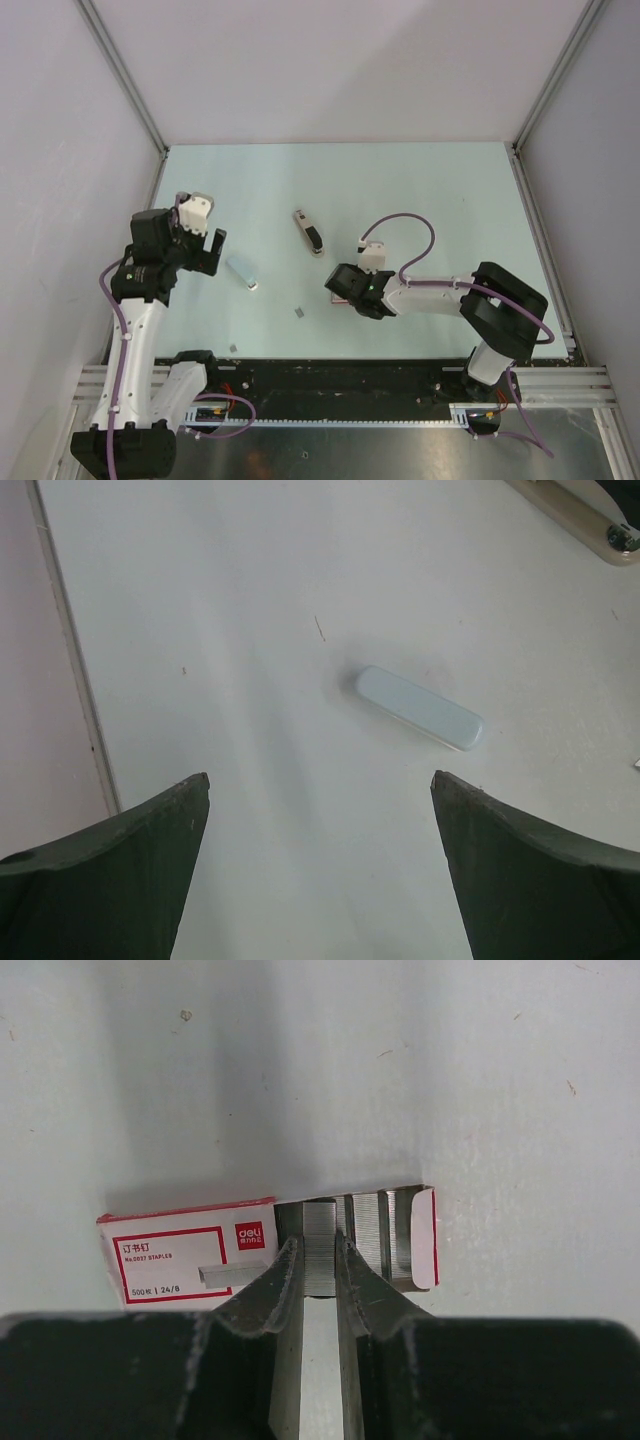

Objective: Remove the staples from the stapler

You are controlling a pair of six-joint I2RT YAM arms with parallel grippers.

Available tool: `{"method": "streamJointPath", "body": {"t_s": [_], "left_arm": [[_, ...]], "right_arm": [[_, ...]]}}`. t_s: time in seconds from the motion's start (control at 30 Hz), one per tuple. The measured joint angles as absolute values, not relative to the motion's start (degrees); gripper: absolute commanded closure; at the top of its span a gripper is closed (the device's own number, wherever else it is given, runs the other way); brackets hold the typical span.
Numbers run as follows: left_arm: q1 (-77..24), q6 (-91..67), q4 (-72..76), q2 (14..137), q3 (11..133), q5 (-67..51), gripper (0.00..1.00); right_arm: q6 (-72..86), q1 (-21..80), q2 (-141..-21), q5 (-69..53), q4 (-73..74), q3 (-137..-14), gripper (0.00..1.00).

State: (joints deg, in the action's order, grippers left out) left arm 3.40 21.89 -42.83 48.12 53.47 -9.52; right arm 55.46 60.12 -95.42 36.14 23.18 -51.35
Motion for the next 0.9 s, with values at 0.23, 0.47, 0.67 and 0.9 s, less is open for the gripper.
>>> {"method": "streamJointPath", "body": {"t_s": [0.23,0.47,0.67,0.9], "left_arm": [[3.4,21.9,-43.0,47.9,53.2,-9.9,0.03],[3.4,21.9,-43.0,47.2,53.1,-10.5,0.03],[3.4,21.9,-43.1,47.0,53.1,-11.0,0.03],[3.4,21.9,-43.5,47.0,53.1,-11.7,0.03]], "right_arm": [[54.8,60.1,-95.4,35.7,23.0,-51.4,0.71],[53.9,60.3,-95.0,35.5,22.7,-51.4,0.69],[52.9,60.9,-90.7,35.5,21.9,-51.1,0.71],[51.3,61.3,-88.5,34.8,20.1,-51.1,0.73]]}}
